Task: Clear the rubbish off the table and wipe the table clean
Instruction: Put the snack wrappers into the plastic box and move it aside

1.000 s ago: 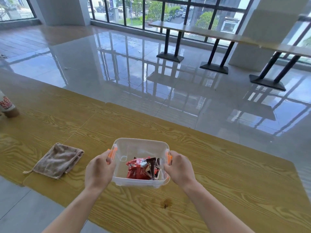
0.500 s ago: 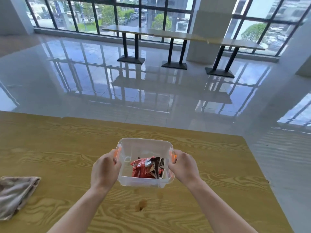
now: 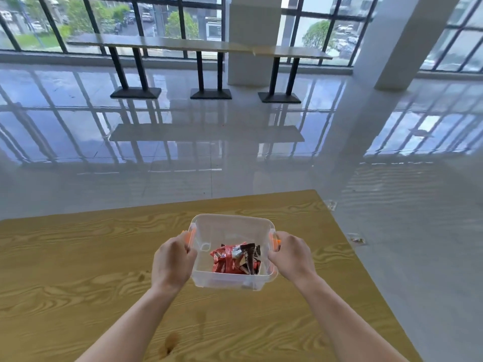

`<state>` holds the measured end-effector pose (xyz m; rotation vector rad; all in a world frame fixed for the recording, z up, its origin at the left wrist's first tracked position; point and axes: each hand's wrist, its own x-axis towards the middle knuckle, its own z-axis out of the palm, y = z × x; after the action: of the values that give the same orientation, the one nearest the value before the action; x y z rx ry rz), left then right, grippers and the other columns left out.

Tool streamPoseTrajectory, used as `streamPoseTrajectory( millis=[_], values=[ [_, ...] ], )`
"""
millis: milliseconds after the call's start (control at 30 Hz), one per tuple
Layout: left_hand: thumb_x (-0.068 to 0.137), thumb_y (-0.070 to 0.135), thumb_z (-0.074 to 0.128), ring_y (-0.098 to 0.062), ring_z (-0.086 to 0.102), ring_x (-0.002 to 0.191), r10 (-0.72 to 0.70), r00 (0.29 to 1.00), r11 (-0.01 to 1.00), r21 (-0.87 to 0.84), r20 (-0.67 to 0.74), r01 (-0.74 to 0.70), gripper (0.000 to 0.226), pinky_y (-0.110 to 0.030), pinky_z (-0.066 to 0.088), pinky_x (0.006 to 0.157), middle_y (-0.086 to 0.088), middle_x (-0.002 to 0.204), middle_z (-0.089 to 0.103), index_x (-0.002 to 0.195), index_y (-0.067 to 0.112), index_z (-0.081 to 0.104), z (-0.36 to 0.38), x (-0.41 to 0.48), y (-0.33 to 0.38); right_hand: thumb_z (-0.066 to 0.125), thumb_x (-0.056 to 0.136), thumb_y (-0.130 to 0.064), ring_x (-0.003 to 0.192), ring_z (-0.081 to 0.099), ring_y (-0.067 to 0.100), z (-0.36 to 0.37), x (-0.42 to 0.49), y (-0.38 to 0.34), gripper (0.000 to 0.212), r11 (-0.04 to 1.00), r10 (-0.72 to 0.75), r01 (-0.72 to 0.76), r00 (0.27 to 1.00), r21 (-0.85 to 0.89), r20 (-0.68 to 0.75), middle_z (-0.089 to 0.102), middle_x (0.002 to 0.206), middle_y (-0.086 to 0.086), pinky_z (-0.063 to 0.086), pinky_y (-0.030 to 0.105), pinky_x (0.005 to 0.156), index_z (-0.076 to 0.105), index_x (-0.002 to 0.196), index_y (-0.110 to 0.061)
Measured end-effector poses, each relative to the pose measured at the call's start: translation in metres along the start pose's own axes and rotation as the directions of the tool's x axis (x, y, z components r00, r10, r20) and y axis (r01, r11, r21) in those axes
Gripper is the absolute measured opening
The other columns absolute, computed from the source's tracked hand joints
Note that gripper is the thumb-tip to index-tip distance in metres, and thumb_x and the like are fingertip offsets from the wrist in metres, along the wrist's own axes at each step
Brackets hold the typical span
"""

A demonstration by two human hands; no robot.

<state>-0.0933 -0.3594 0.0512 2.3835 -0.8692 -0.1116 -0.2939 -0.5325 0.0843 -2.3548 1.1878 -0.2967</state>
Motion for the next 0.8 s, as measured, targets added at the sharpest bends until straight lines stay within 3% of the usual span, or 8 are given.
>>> streamPoseTrajectory(
  millis=[100,300,433,533,633,700,800],
  values=[
    [0.083,0.008,0.056,-0.018,0.043,0.049,-0.022,0.999,0.999,-0.029,0.046,0.023,0.021,-0.033,0.033,0.046,0.002,0.054,0.050,0.065,0.012,0.048,0.022,0.010,0.020,0.065,0.082,-0.014,0.059,0.055,0.014,-0.008,0.011,0.022,0.004,0.999,0.040,-0.040,0.999,-0.022,0.002,0.063,0.068,-0.004,0.033,0.020,0.045,0.062,0.080,-0.015],
    [0.086,0.014,0.053,-0.018,0.039,0.051,-0.046,0.994,0.997,-0.064,0.095,0.052,0.017,-0.034,0.031,0.047,0.001,0.054,0.050,0.069,0.011,0.054,0.067,0.029,0.051,0.064,0.083,-0.012,0.053,0.044,0.010,-0.021,0.041,0.061,0.026,0.992,0.103,-0.101,0.995,-0.077,0.018,0.049,0.061,-0.009,0.026,0.022,0.046,0.046,0.067,-0.021],
    [0.085,0.009,0.051,-0.017,0.039,0.050,-0.060,0.991,0.995,-0.070,0.119,0.069,0.014,-0.034,0.031,0.048,-0.002,0.055,0.052,0.074,0.010,0.059,0.091,0.042,0.071,0.065,0.087,-0.017,0.056,0.049,0.010,-0.026,0.066,0.085,0.017,0.988,0.103,-0.100,0.995,-0.117,0.021,0.055,0.063,-0.008,0.034,0.024,0.049,0.056,0.073,-0.018],
    [0.088,0.013,0.051,-0.016,0.035,0.049,-0.074,0.988,0.990,-0.109,0.135,0.089,0.019,-0.034,0.029,0.048,0.004,0.052,0.045,0.069,0.010,0.055,0.108,0.052,0.085,0.064,0.087,-0.015,0.057,0.050,0.011,-0.029,0.089,0.102,0.026,0.986,0.115,-0.113,0.993,-0.124,0.012,0.053,0.062,-0.009,0.029,0.022,0.048,0.049,0.068,-0.025],
    [0.090,0.020,0.050,-0.016,0.036,0.051,-0.088,0.984,0.982,-0.153,0.152,0.112,0.023,-0.034,0.029,0.050,0.003,0.054,0.046,0.071,0.008,0.056,0.122,0.064,0.102,0.063,0.088,-0.014,0.073,0.059,0.020,-0.032,0.113,0.117,0.010,0.984,0.128,-0.125,0.992,-0.130,0.018,0.064,0.077,-0.004,0.038,0.027,0.057,0.063,0.092,-0.023],
    [0.089,0.019,0.051,-0.018,0.037,0.052,-0.102,0.980,0.976,-0.172,0.172,0.132,0.020,-0.035,0.029,0.050,0.002,0.056,0.047,0.073,0.008,0.056,0.129,0.072,0.115,0.062,0.090,-0.015,0.080,0.060,0.021,-0.033,0.128,0.128,0.019,0.981,0.129,-0.128,0.992,-0.146,0.002,0.069,0.090,0.001,0.041,0.030,0.065,0.065,0.109,-0.017],
    [0.086,0.012,0.052,-0.017,0.037,0.051,-0.119,0.974,0.975,-0.164,0.194,0.152,0.015,-0.033,0.028,0.048,0.003,0.056,0.046,0.071,0.009,0.054,0.142,0.085,0.130,0.051,0.099,-0.020,0.077,0.053,0.021,-0.035,0.149,0.140,0.017,0.976,0.139,-0.140,0.990,-0.168,-0.019,0.068,0.094,0.004,0.038,0.031,0.066,0.065,0.109,-0.015]
  ],
)
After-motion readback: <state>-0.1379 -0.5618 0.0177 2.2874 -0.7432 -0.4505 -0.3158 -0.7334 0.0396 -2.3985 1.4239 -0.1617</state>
